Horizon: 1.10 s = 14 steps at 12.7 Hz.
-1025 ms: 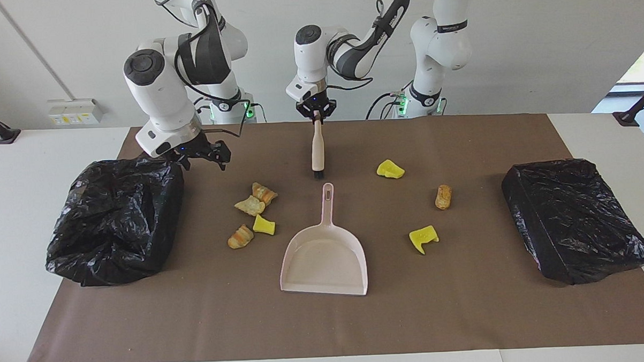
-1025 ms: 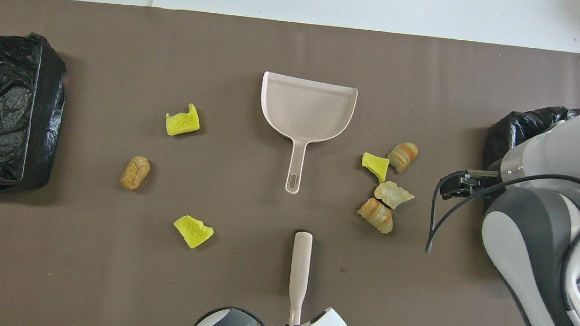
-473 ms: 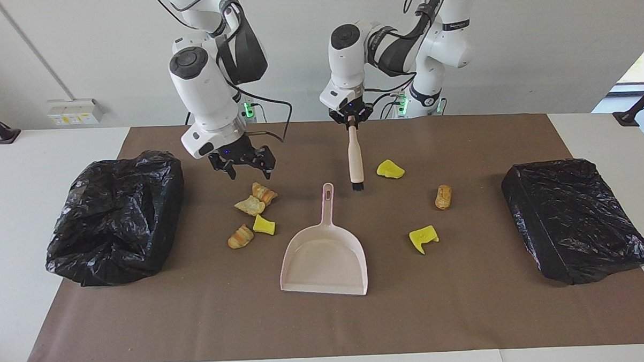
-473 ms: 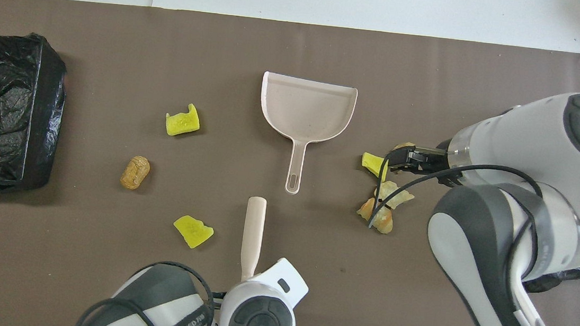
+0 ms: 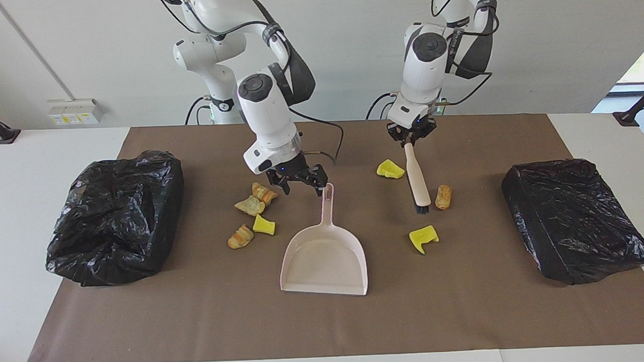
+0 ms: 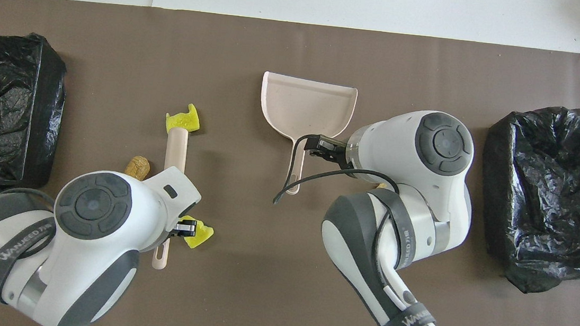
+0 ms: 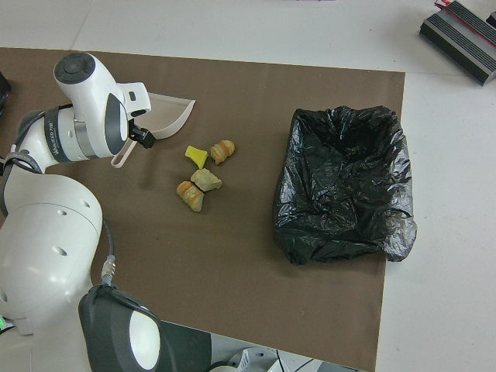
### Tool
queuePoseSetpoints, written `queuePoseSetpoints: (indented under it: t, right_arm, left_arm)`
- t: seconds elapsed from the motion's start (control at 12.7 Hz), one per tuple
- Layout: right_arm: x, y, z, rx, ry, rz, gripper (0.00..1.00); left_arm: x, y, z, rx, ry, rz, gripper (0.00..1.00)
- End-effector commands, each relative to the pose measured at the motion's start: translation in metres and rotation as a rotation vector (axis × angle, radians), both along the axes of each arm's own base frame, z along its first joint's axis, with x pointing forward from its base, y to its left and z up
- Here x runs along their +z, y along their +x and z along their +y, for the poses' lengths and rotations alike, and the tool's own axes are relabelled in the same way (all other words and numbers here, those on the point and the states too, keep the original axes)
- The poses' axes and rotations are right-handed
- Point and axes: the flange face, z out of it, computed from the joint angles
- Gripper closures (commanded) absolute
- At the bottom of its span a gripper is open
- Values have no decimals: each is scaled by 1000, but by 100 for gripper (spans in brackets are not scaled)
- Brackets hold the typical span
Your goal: Sweep and dump trash in bin
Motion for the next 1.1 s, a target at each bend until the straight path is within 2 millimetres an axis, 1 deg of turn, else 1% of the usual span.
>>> queuePoseSetpoints:
  t: [0.0,0.08,0.16,0.32,0.39,0.47,0.63,0.71,0.79,0.87,0.95,1.02]
  right_arm:
    - [-29,5,15,10,8,-13,0]
    - [-41,6,25,39,8,-38,0]
    - [-48,1,36,50,13,-53,0]
    - [-54,-3,39,68,3,-49,0]
    - [-58,-4,38,89,-4,-49,0]
    - [-67,-4,37,116,-12,-50,0]
    - [-68,-3,37,126,-12,-59,0]
    - [-68,-4,37,130,-13,-57,0]
    - [-70,-4,36,131,-15,-53,0]
    - [-71,-5,35,134,-17,-49,0]
    - [-70,-3,33,148,-19,-55,16]
    - [-70,0,31,173,-21,-63,42]
  left_arm:
    - [-7,15,55,90,35,5,100]
    - [-12,15,75,144,40,15,100]
    - [-16,11,91,177,43,22,100]
    - [-24,0,104,198,48,37,100]
    - [-35,-6,108,205,55,57,100]
    - [-46,-12,109,224,66,77,100]
    - [-67,-22,102,319,90,78,100]
    - [-70,-24,96,328,89,81,100]
    - [-71,-26,86,324,84,82,100]
    - [-74,-28,69,344,75,74,100]
    - [-81,-25,49,360,46,59,100]
    - [-82,-20,40,378,11,46,100]
